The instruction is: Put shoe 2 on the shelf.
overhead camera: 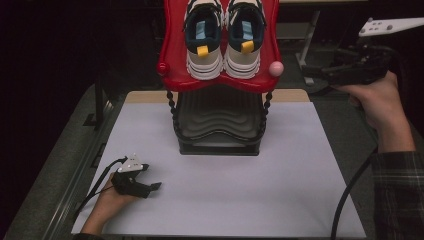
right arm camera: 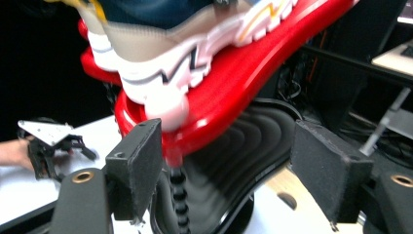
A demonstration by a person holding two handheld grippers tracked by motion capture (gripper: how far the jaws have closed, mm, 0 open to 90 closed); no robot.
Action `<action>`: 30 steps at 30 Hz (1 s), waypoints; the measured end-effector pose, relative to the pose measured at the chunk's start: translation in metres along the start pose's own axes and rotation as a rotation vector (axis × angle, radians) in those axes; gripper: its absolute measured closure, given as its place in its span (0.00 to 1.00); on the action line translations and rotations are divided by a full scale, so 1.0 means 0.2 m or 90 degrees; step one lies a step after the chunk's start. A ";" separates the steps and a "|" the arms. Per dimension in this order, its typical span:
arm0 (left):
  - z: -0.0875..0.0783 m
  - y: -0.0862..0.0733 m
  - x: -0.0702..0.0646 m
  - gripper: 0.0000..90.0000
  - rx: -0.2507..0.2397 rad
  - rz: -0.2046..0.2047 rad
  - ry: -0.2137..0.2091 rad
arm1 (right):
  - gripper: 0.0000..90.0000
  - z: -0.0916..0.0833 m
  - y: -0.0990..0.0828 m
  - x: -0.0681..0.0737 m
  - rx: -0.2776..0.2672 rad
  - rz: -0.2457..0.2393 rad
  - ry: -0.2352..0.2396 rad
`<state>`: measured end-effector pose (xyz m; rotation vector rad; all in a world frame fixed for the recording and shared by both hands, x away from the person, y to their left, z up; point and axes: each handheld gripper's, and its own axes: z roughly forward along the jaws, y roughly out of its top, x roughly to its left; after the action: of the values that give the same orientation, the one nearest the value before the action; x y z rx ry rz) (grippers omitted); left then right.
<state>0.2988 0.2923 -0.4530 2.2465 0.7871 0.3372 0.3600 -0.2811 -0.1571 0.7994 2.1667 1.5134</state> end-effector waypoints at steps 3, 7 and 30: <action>0.00 0.00 0.00 0.16 -0.002 -0.002 0.000 | 0.29 0.00 -0.06 0.01 0.003 0.006 -0.014; 0.00 0.00 0.00 0.16 -0.004 -0.004 0.000 | 0.27 0.01 -0.15 0.01 0.010 0.012 -0.026; 0.00 0.00 0.00 0.16 -0.005 -0.003 0.001 | 0.16 0.15 -0.61 0.07 0.081 0.071 -0.047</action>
<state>0.2987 0.2918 -0.4534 2.2361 0.7913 0.3395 0.3387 -0.2828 -0.2811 1.0173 2.2142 1.3851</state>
